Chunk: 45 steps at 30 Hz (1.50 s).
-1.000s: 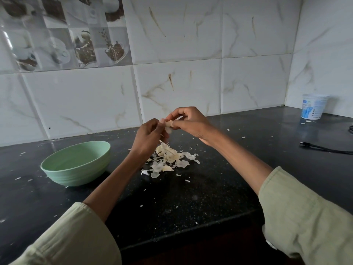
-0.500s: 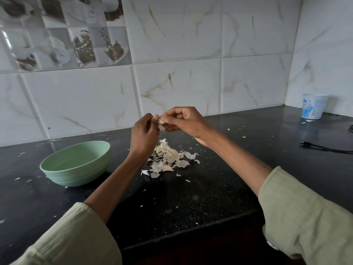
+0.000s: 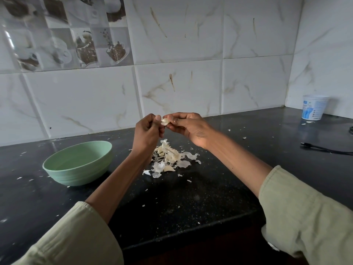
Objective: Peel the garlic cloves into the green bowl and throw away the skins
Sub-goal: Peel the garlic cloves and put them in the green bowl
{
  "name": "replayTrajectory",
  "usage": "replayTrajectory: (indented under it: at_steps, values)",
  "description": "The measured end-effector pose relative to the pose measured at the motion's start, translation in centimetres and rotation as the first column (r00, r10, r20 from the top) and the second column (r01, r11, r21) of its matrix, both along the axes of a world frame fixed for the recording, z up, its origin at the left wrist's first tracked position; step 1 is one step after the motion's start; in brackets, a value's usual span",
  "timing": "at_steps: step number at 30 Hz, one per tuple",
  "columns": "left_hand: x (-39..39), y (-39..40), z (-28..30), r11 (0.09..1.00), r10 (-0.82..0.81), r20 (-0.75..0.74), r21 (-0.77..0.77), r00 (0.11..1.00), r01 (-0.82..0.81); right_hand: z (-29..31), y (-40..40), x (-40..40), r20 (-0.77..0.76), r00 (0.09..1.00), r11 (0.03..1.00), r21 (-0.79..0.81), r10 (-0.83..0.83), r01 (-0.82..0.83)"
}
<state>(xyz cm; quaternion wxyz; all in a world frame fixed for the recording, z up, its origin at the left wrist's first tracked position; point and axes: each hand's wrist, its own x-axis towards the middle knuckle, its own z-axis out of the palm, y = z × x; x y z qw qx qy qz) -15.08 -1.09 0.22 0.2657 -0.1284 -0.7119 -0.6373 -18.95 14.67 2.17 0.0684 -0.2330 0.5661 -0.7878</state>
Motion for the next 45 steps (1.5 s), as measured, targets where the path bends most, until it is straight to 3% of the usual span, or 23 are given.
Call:
replayTrajectory:
  at_steps: [3,9,13,18,31,40,45]
  values:
    - [0.0,0.0,0.1,0.999,-0.029,0.039,0.018,0.999,0.029,0.0,0.1,-0.1,-0.025,0.999,1.000,0.000,-0.023,0.023]
    - [0.2,0.1,-0.1,0.993,-0.015,0.139,-0.112,0.990,0.031,0.3,0.5,-0.2,-0.295,0.936,0.965,0.115,-0.192,0.235]
    - [0.3,-0.2,0.1,0.991,0.008,0.070,-0.137,0.997,0.002,0.3,0.8,-0.3,-0.401,0.885,0.933,0.160,-0.237,0.323]
    - [0.4,-0.2,-0.3,0.960,-0.037,-0.011,-0.277,0.999,0.033,0.1,0.9,-0.4,-0.410,0.891,0.945,0.163,-0.195,0.282]
    - [0.7,-0.1,0.0,0.998,-0.055,-0.017,-0.044,0.998,0.054,-0.1,-0.2,0.0,-0.158,0.985,0.997,0.006,-0.072,0.074]
    - [0.0,-0.4,-0.5,0.955,-0.030,0.053,-0.295,0.998,0.044,0.1,0.6,-0.8,-0.310,0.935,0.978,0.062,-0.173,0.201]
    - [0.4,-0.7,-0.5,0.874,0.089,0.010,-0.480,0.996,-0.073,0.2,0.7,-1.0,-0.362,0.915,0.963,0.129,-0.177,0.237]
